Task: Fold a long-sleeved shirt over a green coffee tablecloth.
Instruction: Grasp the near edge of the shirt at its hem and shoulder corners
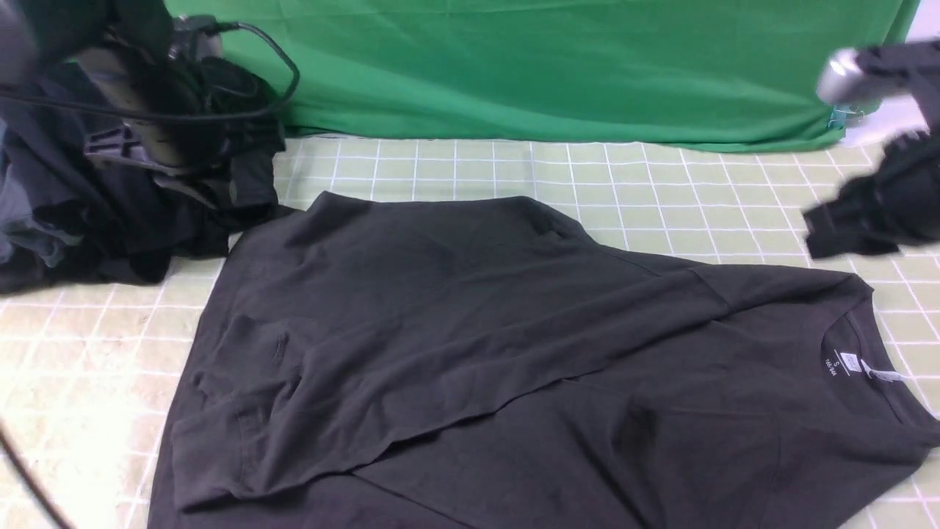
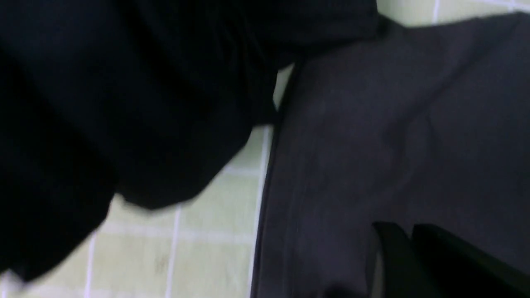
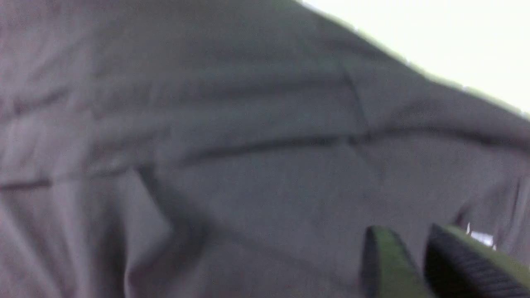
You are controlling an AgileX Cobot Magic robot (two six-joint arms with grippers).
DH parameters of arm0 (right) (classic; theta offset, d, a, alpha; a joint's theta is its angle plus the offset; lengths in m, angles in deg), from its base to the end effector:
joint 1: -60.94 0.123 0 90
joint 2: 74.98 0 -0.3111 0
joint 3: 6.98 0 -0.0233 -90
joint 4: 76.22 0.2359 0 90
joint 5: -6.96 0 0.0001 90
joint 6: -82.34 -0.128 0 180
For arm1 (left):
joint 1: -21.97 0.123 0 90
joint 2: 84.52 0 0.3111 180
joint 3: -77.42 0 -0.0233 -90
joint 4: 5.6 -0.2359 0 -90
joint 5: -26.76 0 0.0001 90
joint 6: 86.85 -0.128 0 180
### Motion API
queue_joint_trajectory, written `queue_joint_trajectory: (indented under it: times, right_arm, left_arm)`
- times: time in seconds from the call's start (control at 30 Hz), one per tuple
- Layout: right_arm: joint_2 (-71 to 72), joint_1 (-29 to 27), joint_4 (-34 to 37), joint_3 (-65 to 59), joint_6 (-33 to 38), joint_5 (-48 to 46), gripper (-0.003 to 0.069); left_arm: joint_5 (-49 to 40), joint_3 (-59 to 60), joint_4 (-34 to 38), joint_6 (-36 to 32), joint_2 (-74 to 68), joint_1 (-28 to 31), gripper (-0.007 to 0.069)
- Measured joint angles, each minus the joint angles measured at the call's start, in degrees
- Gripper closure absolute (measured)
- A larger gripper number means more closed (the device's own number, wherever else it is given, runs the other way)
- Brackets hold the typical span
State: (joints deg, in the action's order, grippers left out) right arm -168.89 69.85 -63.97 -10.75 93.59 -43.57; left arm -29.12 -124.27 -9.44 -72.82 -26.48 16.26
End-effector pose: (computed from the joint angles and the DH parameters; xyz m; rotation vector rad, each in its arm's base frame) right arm 0.3186 0.0712 0.3183 -0.3371 2.5519 0.2480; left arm 0.4511 -0.0380 0.2509 -0.1622 2.7161 -0.0135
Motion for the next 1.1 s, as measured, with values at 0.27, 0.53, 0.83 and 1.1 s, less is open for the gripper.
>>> queue_joint_trajectory:
  times: [0.27, 0.53, 0.83, 1.1]
  right_arm:
    - [-14.1, 0.8, 0.2, 13.6, 0.3, -1.7, 0.0253]
    - [-30.7, 6.3, 0.2, 30.8, 3.5, -1.7, 0.0174]
    - [-45.3, 10.1, 0.5, 44.2, 5.0, -2.1, 0.0123]
    - [-48.3, 10.5, 0.4, 45.6, 5.3, 1.9, 0.0123]
  left_arm:
    - [6.9, -3.4, 3.1, -4.6, -10.4, 0.0, 0.0232]
    - [15.6, -4.1, 1.1, -5.1, -15.2, 0.0, 0.0203]
    - [15.7, -4.8, -7.5, 0.0, -15.9, -0.1, 0.0568]
    - [16.2, -4.8, -8.9, 2.8, -16.0, 0.9, 0.0623]
